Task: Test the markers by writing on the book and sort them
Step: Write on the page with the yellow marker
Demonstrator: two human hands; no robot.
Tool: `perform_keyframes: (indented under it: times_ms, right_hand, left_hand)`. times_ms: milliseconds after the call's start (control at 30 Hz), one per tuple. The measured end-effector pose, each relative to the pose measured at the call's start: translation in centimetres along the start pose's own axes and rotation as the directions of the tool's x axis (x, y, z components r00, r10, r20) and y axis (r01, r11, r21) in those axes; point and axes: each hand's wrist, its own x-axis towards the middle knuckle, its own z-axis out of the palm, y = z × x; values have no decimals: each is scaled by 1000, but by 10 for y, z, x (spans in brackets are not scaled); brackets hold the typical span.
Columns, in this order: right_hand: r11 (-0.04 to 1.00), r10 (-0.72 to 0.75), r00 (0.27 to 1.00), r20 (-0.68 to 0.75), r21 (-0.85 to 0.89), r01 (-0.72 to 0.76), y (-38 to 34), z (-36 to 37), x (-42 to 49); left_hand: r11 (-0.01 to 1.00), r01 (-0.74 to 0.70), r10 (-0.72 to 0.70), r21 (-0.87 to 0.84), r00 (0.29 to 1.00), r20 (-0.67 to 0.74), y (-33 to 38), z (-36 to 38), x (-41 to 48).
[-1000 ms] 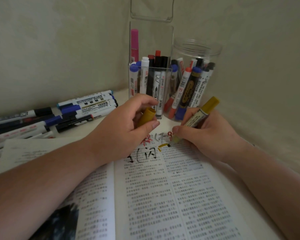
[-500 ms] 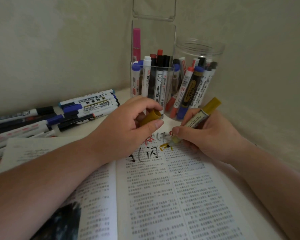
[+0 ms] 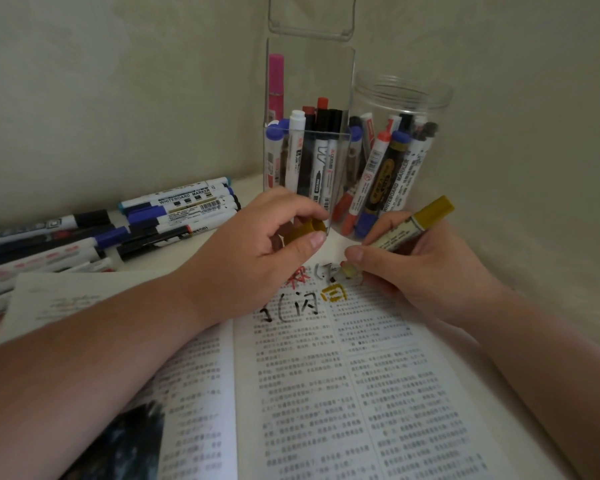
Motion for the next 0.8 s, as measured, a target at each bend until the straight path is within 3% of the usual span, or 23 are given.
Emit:
perform_keyframes:
  times_ms: [133, 400, 667, 800]
  right_hand:
    - [996, -7, 1000, 22, -83, 9, -2, 1, -1]
    - [999, 39, 979, 202, 12, -43, -4, -3, -3]
    - [998, -29, 993, 113, -56, 35, 1, -7, 0]
    - [985, -96, 991, -93, 135, 108, 2, -12, 3]
  left_hand:
    - [1000, -10, 10, 11, 1000, -3, 0, 0, 0]
    - [1000, 6, -6, -8, 1000, -9, 0, -1, -1]
    - [1000, 21, -21, -5, 1000, -5, 3, -1, 0]
    - [999, 39, -39, -5, 999, 3, 5, -1, -1]
